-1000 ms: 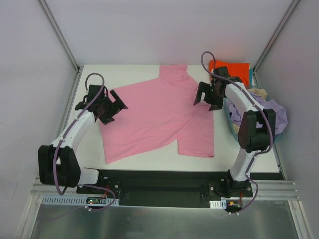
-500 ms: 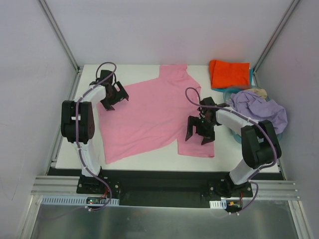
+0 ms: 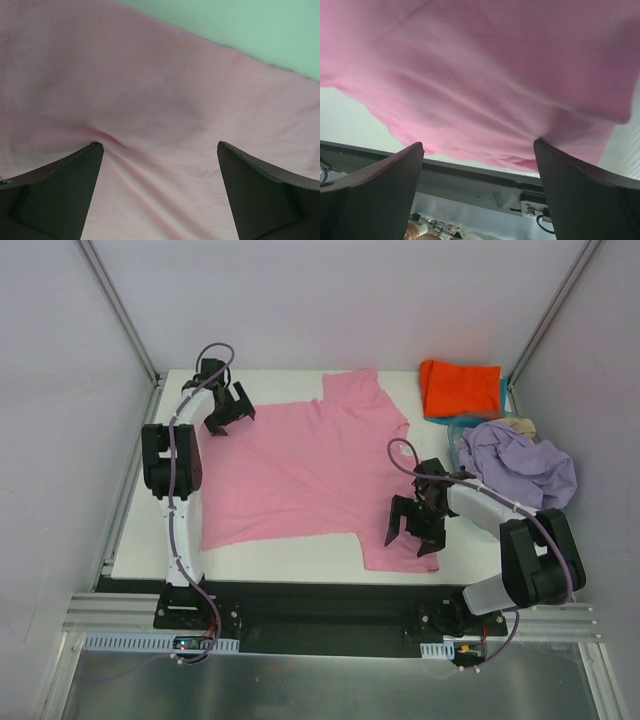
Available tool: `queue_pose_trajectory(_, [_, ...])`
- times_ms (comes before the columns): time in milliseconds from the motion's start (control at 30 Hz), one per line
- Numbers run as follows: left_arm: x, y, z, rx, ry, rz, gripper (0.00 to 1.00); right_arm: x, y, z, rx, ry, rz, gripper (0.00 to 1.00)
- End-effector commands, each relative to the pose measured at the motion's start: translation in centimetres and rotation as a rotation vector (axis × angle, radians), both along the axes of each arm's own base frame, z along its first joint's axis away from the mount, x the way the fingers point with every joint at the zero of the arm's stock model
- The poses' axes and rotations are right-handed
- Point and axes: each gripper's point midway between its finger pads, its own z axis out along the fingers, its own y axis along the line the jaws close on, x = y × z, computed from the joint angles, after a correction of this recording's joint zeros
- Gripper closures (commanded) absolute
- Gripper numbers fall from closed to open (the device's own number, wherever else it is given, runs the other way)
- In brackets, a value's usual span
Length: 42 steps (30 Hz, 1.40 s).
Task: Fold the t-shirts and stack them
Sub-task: Flatten the tshirt out
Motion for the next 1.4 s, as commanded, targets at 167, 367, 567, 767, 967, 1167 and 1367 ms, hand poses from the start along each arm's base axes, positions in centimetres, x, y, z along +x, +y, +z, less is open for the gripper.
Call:
queue_pose_trajectory(167, [2.5, -1.1, 2.1, -0.052, -0.058, -0.089, 0.01, 1.9, 1.1, 5.9, 0.084, -0.112, 0.117, 0.03])
queue_pose_trajectory(367, [-0.2, -0.6, 6.8, -0.027, -0.102, -0.066, 0.01, 12.4, 2.1, 11.9, 0.040, -0.402, 0.125, 0.03])
queue_pose_trajectory(567, [-4.1, 1.3, 12.4, 0.057, -0.178, 0.004, 0.01, 20.9, 2.6, 11.8, 0.010, -0.457, 0.089, 0.03])
queue_pose_trajectory(767, [-10.3, -0.2, 7.2, -0.040, -0.006, 0.026, 0.01, 21.1, 2.3, 5.5, -0.029, -0.335, 0.039, 0.03])
queue_pose_trajectory(967, [-14.2, -1.2, 3.8, -0.108, 0.075, 0.049, 0.01, 16.9, 1.6, 1.2, -0.035, -0.217, 0.020, 0.03])
queue_pose_trajectory(1167, [-17.8, -0.2, 0.9, -0.055, 0.155, 0.084, 0.01, 11.1, 0.1, -0.4, -0.062, -0.144, -0.009, 0.03])
queue_pose_trajectory(1367, [-19.5, 0.4, 0.6, -0.022, 0.165, 0.102, 0.01, 8.9, -0.6, 0.0, -0.077, -0.162, -0.025, 0.03])
